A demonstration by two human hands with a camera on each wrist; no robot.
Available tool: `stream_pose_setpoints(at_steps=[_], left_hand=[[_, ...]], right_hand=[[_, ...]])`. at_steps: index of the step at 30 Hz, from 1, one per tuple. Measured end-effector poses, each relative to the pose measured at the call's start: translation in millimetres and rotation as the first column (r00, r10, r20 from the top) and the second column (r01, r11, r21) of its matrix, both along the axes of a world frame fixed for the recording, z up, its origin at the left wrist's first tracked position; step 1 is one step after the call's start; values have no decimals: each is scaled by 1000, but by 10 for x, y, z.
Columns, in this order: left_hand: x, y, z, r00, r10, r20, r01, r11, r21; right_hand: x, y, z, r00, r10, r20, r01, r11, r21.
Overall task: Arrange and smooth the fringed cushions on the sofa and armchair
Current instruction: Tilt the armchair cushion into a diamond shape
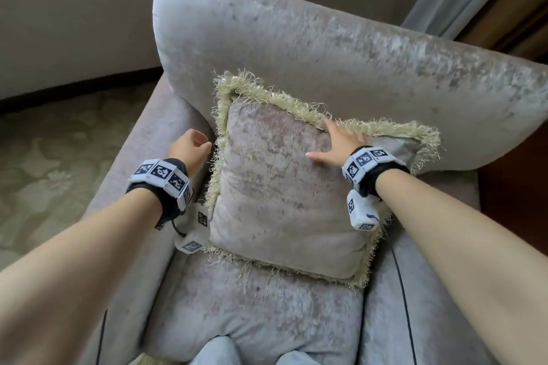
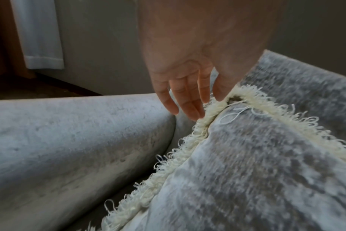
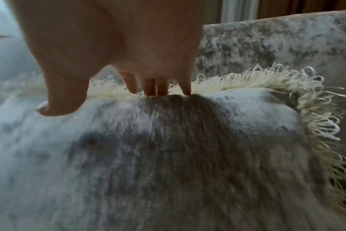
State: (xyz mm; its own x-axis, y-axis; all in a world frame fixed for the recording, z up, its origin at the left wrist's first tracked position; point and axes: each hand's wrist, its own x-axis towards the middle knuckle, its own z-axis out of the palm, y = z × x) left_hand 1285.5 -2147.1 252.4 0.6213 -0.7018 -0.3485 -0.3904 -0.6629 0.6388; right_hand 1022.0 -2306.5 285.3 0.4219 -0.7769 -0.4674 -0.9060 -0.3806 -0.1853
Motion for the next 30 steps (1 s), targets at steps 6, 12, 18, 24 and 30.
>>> stream_pose_setpoints(at_steps=[6,12,18,24,30], left_hand=[[44,21,-121,999,-32,-8,32,998,55],[-59,-87,-41,992,-86,-89,100,981,164],[-238,-228,80,978,-138,-155,171,960,222],[-547,-428,340,956,-188,-223,189,982,-19],[-831,-802,985,917,-358,-178,335,931,-147]], right_hand=[[104,1,-25,988,20,-155,-13,999,50],[92,57,97,997,-63,34,58,989,134],[-219,156,332,956,-124,266,54,965,256],[-758,166,630,924,-224,310,132,947,293],[-1121,86,982,887,-386,252,339,917,212]])
